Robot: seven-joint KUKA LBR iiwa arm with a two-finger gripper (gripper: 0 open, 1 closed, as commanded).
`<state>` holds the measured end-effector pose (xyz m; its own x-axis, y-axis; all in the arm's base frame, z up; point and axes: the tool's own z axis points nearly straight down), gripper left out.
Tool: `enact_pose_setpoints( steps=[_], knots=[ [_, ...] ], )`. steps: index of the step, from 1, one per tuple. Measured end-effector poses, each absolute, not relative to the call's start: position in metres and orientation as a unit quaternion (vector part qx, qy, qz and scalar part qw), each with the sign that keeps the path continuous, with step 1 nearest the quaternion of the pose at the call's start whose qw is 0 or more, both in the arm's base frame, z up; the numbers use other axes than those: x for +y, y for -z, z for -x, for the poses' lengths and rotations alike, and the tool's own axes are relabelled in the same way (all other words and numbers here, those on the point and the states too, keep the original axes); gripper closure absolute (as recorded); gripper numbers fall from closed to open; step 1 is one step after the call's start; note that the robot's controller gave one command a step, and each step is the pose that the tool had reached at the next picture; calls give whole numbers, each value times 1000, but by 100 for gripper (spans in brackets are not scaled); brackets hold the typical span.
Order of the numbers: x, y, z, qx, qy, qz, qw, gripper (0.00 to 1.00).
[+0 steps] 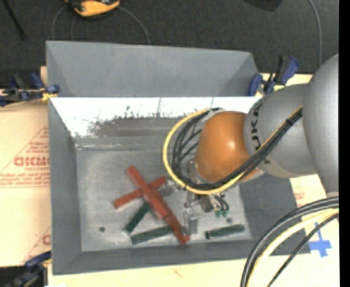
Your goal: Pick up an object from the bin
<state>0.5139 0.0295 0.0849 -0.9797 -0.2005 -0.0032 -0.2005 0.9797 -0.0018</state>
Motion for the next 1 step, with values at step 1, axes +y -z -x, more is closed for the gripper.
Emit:
enact_pose_setpoints(
  steps=[1],
  knots=[
    [62, -85, -530, 992, 0, 128, 1, 0]
  ],
)
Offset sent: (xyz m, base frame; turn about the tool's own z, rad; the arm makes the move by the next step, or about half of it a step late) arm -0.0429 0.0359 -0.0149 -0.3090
